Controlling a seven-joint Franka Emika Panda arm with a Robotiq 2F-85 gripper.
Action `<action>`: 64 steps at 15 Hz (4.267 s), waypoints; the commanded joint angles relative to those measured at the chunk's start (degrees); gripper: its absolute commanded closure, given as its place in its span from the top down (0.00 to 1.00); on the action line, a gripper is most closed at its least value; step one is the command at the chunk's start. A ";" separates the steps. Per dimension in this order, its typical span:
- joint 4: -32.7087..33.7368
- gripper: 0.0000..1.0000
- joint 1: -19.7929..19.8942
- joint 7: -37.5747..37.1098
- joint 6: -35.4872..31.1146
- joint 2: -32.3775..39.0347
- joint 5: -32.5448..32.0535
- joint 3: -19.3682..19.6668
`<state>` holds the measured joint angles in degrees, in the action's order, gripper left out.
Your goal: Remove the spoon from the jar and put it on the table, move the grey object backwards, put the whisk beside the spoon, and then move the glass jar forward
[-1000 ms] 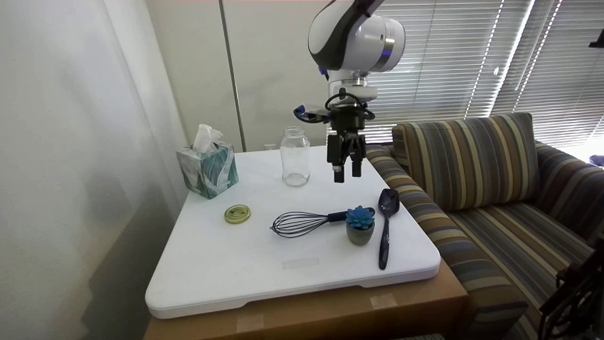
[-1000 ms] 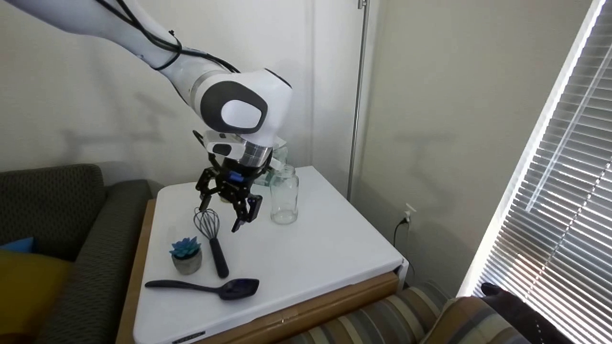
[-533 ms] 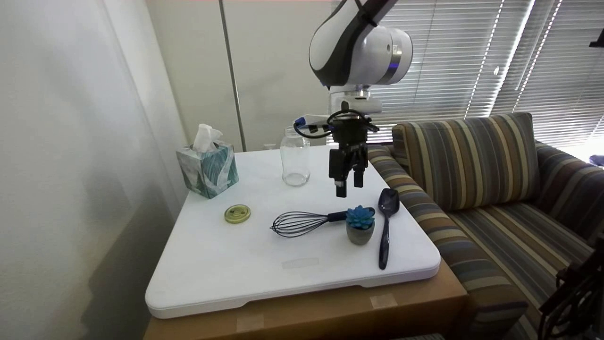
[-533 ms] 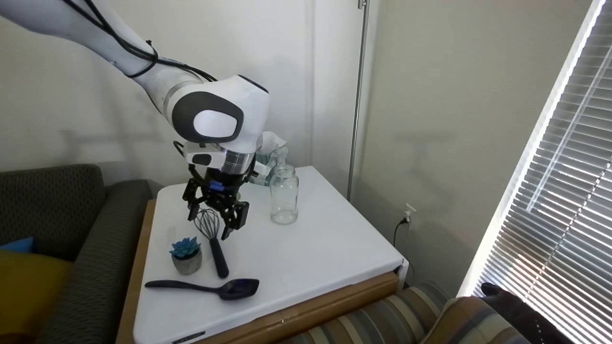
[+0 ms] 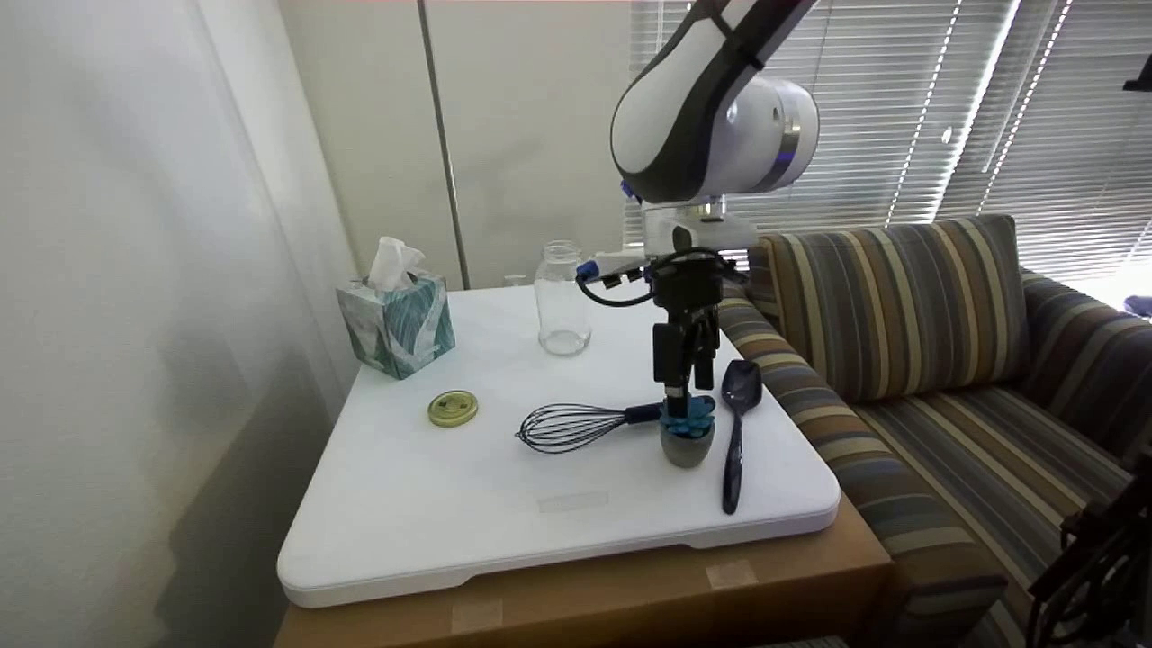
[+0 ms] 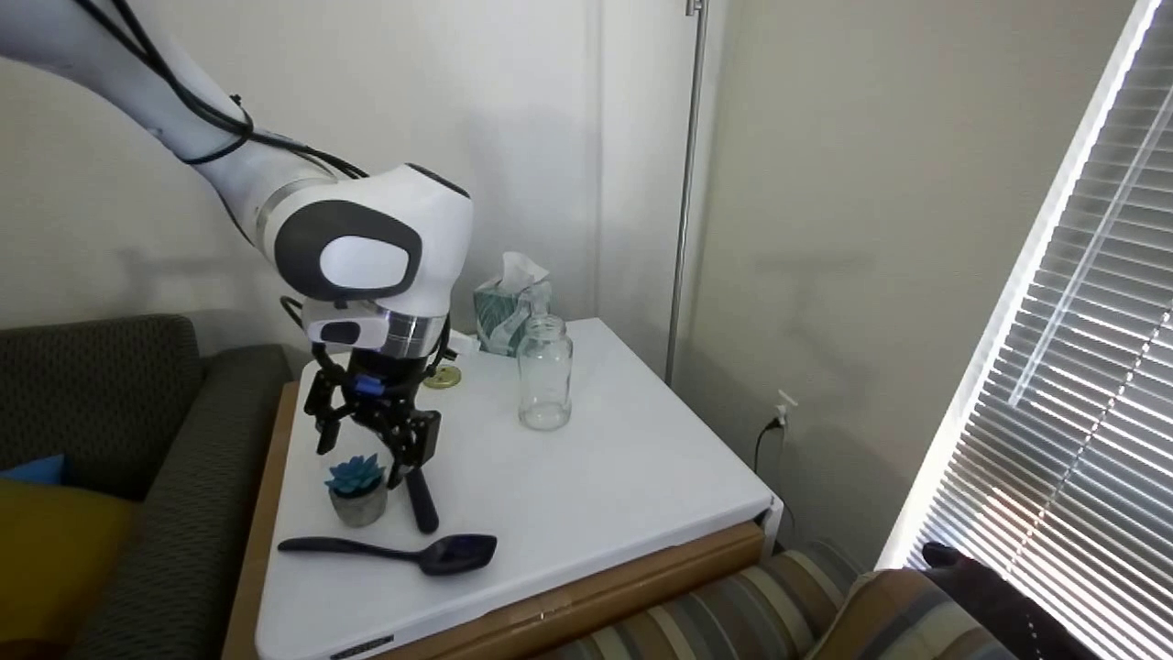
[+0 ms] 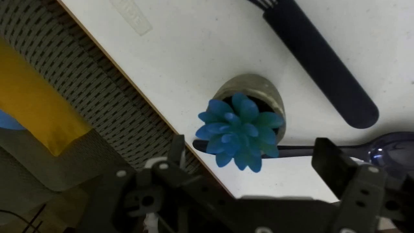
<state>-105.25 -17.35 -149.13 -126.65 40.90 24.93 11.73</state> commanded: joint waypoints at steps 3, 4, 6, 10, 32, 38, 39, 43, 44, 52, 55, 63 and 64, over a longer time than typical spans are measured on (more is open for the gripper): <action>-5.26 1.00 5.08 0.02 -4.87 -2.14 -1.60 -6.26; -5.68 1.00 5.45 0.03 -5.48 -2.23 -1.43 -6.74; -6.55 1.00 5.32 0.00 -8.57 -2.01 -0.48 -6.88; -8.19 1.00 2.89 0.00 -16.78 -0.97 2.04 -5.75; -11.01 1.00 -11.59 -0.08 -18.43 -0.66 9.21 6.79; -11.35 0.73 -11.47 -0.08 -17.98 -0.57 8.72 6.03; -11.40 0.66 -11.25 -0.08 -18.03 -0.61 8.65 5.77; -11.58 0.42 -10.87 0.14 -17.98 -0.77 8.90 5.50; -11.53 0.42 -10.82 0.14 -17.91 -0.74 8.94 5.46; -10.92 0.42 -13.14 -0.08 -17.87 -1.10 9.11 8.99; -10.77 0.42 -14.19 -0.08 -17.78 -1.55 9.41 11.05; -6.96 0.42 -16.69 -0.09 -15.18 0.09 15.71 17.71; -6.11 0.42 -16.54 -0.09 -14.35 0.53 16.96 18.48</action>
<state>-113.40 -33.58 -149.21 -143.80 40.79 38.29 27.74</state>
